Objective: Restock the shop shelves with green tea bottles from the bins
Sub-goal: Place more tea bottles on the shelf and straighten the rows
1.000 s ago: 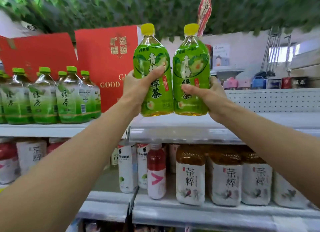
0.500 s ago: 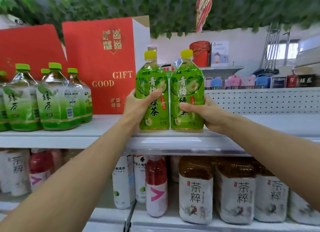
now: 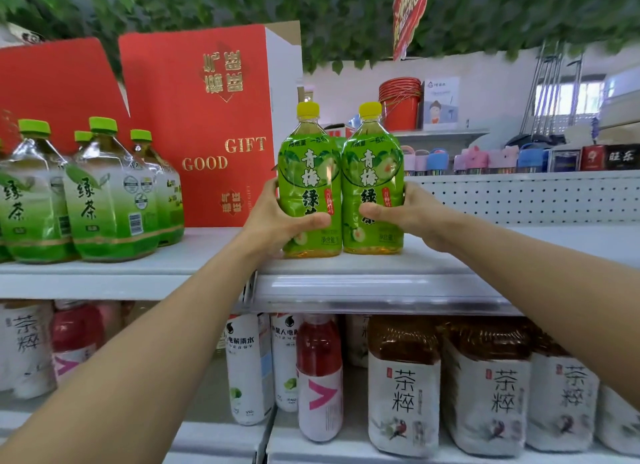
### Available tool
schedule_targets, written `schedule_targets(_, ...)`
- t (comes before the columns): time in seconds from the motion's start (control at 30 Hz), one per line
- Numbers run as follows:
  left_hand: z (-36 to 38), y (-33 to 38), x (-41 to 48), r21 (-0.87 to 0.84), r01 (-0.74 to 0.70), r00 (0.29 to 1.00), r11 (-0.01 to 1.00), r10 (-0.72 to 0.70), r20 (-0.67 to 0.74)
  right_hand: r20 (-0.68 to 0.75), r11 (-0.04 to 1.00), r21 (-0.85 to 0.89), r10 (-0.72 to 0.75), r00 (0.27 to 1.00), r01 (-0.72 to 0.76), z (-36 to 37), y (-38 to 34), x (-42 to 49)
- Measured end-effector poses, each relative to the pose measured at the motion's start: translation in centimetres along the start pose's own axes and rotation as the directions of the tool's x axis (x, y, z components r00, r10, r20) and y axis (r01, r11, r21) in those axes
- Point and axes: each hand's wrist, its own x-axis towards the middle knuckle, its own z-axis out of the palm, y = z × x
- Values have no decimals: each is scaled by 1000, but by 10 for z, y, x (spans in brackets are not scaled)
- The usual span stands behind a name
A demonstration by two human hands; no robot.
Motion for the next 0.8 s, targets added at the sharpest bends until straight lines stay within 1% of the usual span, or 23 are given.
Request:
schedule_targets(0.1, 2, -4, 8, 29, 5, 1000, 1000, -5, -4, 16, 1000, -20, 11, 1000, -11, 2, 1, 8)
schedule_targets(0.2, 3, -9, 16, 49, 30, 999, 998, -30, 10, 4, 1000, -2, 23, 1000, -23, 5, 4, 14)
schedule_targets(0.37, 1, -16, 24, 9, 51, 997, 999, -51, 61, 0, 1000, -13, -21, 1000, 21, 10, 11, 16)
schedule_targets(0.43, -1, -16, 26, 10, 73, 993, 997, -74, 97, 0, 1000, -25, -12, 1000, 12, 10, 10, 19)
schedule_targets(0.53, -2, -3, 25, 111, 109, 982, 988, -125, 145, -3, 989, -134, 59, 998, -59, 11, 3, 18)
schedule_targets(0.57, -2, 3, 21, 166, 117, 980, 979, -140, 138, -34, 978, -193, 79, 996, -84, 13, -1, 15)
schedule_targets(0.6, -2, 8, 16, 240, 114, 982, 964, -146, 116, -84, 960, -266, 66, 994, -86, 15, -5, 11)
schedule_targets(0.67, -2, 17, -5, 433, 75, 995, 898, -94, 23, -186, 906, -421, -49, 981, -34, 20, -11, -6)
schedule_targets(0.7, -2, 20, -20, 511, 31, 999, 859, -18, -32, -209, 879, -476, -128, 970, 14, 22, -14, -18)
schedule_targets(0.73, -2, 23, -38, 558, -26, 994, 829, 80, -71, -215, 851, -521, -211, 954, 71, 25, -16, -33)
schedule_targets(0.8, -2, 27, -77, 583, -149, 963, 799, 251, -99, -215, 777, -604, -373, 902, 177, 30, -18, -67)
